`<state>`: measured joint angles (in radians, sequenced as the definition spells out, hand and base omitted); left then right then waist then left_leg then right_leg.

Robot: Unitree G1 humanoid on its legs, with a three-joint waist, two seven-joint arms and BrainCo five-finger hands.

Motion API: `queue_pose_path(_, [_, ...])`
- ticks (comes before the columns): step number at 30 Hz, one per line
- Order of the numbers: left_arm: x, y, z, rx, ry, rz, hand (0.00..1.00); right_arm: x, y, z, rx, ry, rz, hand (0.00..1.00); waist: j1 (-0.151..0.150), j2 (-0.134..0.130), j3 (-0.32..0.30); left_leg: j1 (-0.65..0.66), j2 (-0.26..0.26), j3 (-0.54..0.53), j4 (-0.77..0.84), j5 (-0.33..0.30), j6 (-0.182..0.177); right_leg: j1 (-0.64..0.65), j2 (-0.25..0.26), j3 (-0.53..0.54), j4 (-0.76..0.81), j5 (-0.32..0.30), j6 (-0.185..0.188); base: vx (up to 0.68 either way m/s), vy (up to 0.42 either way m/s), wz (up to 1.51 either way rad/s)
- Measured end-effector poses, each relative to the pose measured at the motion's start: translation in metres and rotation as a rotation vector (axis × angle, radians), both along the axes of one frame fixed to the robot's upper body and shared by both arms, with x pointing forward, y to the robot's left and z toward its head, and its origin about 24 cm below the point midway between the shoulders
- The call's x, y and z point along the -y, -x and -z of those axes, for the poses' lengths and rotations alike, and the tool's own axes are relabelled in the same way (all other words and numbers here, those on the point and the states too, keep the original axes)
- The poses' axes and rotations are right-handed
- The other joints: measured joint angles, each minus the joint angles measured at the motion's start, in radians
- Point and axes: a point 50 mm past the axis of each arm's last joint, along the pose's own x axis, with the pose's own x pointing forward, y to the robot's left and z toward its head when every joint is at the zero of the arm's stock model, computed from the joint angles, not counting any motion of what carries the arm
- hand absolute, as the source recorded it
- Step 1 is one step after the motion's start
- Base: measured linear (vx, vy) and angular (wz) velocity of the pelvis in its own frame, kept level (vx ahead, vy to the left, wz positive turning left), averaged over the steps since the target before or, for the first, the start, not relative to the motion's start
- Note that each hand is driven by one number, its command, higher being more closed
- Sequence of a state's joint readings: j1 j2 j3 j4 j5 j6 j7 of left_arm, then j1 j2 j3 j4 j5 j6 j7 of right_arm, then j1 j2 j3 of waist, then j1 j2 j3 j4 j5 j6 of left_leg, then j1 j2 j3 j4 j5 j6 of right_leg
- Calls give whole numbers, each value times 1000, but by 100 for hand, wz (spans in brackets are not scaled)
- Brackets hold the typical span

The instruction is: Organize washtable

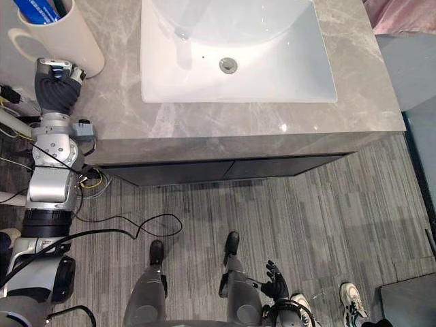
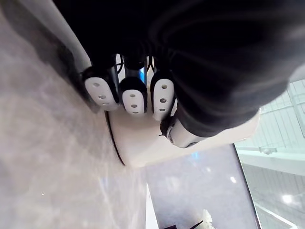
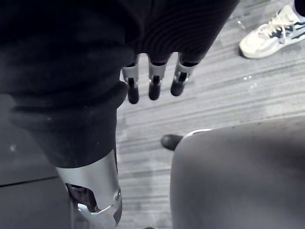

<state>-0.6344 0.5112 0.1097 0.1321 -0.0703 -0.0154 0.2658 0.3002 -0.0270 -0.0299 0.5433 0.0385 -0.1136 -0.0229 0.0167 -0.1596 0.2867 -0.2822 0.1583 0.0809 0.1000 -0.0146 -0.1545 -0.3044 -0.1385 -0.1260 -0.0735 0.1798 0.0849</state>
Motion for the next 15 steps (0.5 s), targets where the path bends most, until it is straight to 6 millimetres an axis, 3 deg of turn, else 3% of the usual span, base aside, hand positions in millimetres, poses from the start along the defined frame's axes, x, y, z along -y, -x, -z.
queue_pose_path(5, [17, -7, -9, 14, 5, 78, 100, 0, 0, 0, 0, 0, 0, 0, -1, -4, 2, 0, -1, -3, -8, 10, -1, -1, 0, 0, 0, 2, 0, -14, -9, 2])
queue_pose_path(7, [25, -12, -37, 81, 4, 102, 100, -1, 0, 0, 1, -2, -4, 0, -9, -13, 6, 1, -2, -1, -21, 19, -3, -8, 1, 3, 0, 5, 0, 3, -11, -4])
queue_pose_path(9, [27, -11, -66, 159, -21, 106, 100, -2, -1, 0, 2, -4, -6, 0, -35, -19, 9, 1, -2, 2, -25, 26, 4, -12, 2, 9, -1, 17, -5, 26, -18, -9])
queue_pose_path(11, [26, -14, -77, 171, -33, 93, 100, -2, -1, 0, 2, -9, -2, 0, -57, -18, 10, 5, -2, 5, -24, 28, 7, -12, 3, 17, -3, 25, -1, 53, -8, -11])
queue_pose_path(15, [27, -25, -88, 148, -35, 79, 100, -3, 0, 0, 0, -11, -4, 0, -71, -12, 13, 7, -1, 6, -25, 27, 6, -8, 6, 20, -15, 28, -3, 52, -10, -5])
